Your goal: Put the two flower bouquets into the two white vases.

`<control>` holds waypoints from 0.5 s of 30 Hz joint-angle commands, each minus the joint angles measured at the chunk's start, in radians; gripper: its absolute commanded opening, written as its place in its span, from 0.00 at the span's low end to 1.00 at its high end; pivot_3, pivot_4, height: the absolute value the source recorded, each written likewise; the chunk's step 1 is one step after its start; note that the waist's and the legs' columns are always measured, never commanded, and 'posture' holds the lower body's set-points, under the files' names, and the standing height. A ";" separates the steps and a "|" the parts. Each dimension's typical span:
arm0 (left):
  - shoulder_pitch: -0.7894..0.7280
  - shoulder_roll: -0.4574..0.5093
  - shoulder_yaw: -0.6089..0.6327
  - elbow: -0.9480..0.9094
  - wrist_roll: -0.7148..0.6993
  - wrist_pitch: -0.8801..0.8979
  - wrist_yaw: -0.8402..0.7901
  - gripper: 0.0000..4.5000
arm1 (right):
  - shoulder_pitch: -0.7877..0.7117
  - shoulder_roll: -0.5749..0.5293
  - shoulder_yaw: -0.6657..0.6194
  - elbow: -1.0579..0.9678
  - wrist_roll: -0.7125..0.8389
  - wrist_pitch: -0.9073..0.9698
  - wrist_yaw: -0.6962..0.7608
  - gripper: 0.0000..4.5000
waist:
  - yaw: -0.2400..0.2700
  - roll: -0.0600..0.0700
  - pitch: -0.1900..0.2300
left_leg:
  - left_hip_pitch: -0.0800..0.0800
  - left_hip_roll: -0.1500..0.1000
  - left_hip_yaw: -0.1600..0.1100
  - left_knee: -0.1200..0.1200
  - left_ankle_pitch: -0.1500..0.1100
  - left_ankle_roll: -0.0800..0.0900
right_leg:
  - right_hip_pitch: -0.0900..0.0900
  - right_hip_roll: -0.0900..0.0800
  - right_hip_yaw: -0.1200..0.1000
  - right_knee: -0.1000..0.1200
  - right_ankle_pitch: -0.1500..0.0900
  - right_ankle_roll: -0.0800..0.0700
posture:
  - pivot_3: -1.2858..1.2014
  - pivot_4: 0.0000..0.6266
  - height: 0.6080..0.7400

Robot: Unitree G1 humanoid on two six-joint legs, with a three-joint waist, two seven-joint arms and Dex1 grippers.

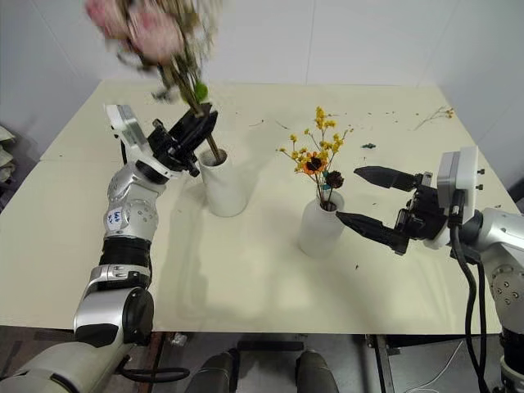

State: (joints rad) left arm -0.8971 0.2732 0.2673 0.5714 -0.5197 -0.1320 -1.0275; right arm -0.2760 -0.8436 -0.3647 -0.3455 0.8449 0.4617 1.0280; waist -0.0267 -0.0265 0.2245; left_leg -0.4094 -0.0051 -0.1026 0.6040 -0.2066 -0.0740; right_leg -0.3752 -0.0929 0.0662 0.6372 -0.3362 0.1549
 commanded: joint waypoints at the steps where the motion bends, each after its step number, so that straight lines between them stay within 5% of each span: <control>1: 0.012 0.019 -0.008 -0.028 0.005 -0.033 -0.034 0.50 | 0.005 0.006 -0.039 -0.027 0.021 -0.008 -0.010 1.00 | 0.002 0.000 0.000 | 0.000 0.000 0.000 0.000 0.000 0.000 | 0.000 0.000 0.000 0.000 0.000 0.000 | 0.52 0.24 1.00; 8: 0.085 0.170 0.011 -0.129 -0.003 0.071 -0.052 0.99 | 0.016 0.006 -0.044 -0.021 0.019 -0.016 -0.006 1.00 | -0.004 0.000 0.000 | 0.000 0.000 0.000 -0.001 0.000 0.000 | 0.000 0.000 0.000 0.000 0.000 0.000 | 0.52 0.24 1.00; 15: 0.146 0.377 -0.010 -0.194 0.018 0.163 -0.138 0.99 | 0.042 -0.016 -0.075 0.022 -0.001 -0.029 0.026 1.00 | 0.005 0.000 0.000 | 0.001 0.001 0.000 -0.002 0.000 0.000 | 0.000 0.000 0.000 0.000 0.000 -0.001 | 0.52 0.24 1.00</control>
State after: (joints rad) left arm -0.7591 0.5980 0.2542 0.4284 -0.5060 0.0050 -1.1282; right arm -0.2432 -0.8414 -0.3814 -0.3355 0.8435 0.4567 1.0393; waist -0.0217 -0.0265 0.2244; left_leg -0.4086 -0.0047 -0.1028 0.6018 -0.2067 -0.0738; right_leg -0.3750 -0.0929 0.0664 0.6370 -0.3365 0.1544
